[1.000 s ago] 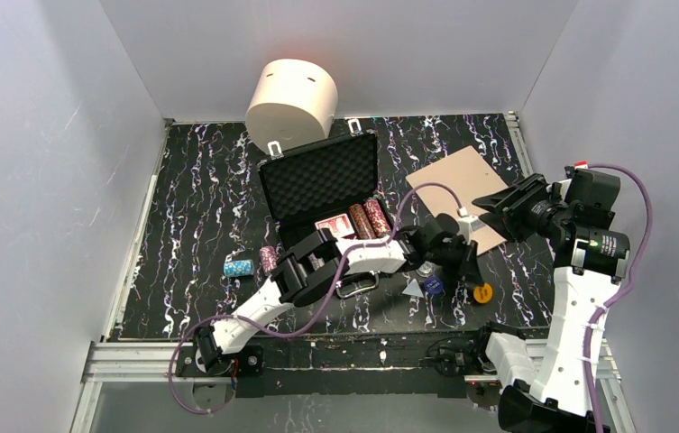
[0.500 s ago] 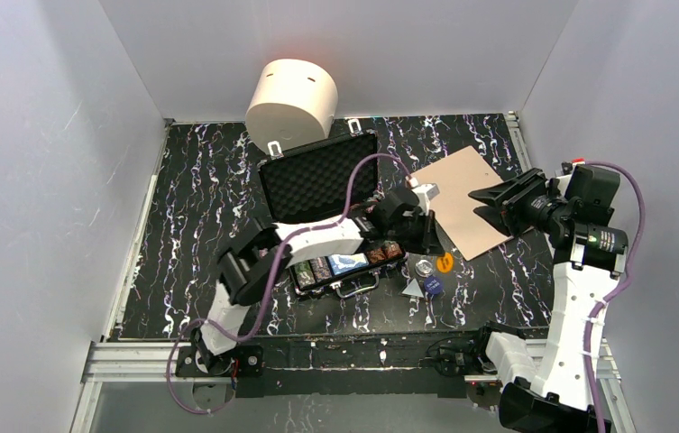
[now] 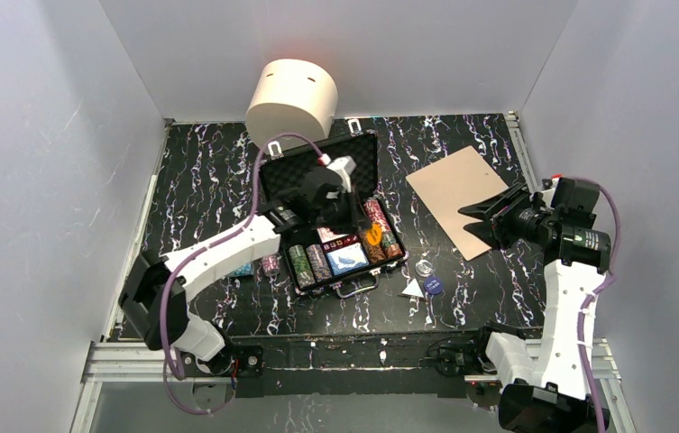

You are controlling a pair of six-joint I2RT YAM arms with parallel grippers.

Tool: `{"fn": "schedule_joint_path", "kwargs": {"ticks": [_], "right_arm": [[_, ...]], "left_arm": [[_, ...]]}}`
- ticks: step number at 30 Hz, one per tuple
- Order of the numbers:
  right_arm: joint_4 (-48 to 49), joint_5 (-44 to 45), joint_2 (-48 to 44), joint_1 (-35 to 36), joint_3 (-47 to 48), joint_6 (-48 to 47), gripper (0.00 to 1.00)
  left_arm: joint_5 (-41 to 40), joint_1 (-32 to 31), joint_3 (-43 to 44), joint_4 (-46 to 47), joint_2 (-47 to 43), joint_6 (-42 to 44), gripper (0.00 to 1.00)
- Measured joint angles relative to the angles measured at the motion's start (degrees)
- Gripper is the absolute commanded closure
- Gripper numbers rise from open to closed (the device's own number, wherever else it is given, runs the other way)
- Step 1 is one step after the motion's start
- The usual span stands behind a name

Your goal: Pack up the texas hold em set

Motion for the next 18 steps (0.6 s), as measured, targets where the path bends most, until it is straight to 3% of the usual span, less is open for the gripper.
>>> {"fn": "schedule_joint_path", "kwargs": {"ticks": [8, 18], "right_arm": [[1.4, 0.5, -1.9, 0.0, -5.2, 0.3, 0.45], [3.1, 0.0, 2.1, 0.4, -5.2, -1.7, 0.43]], "left_arm": [[-10.6, 6.5, -1.0, -4.6, -4.6, -1.0, 1.00], [-22.3, 7.3, -6.6, -3.7, -4.2, -7.9, 1.00]]}}
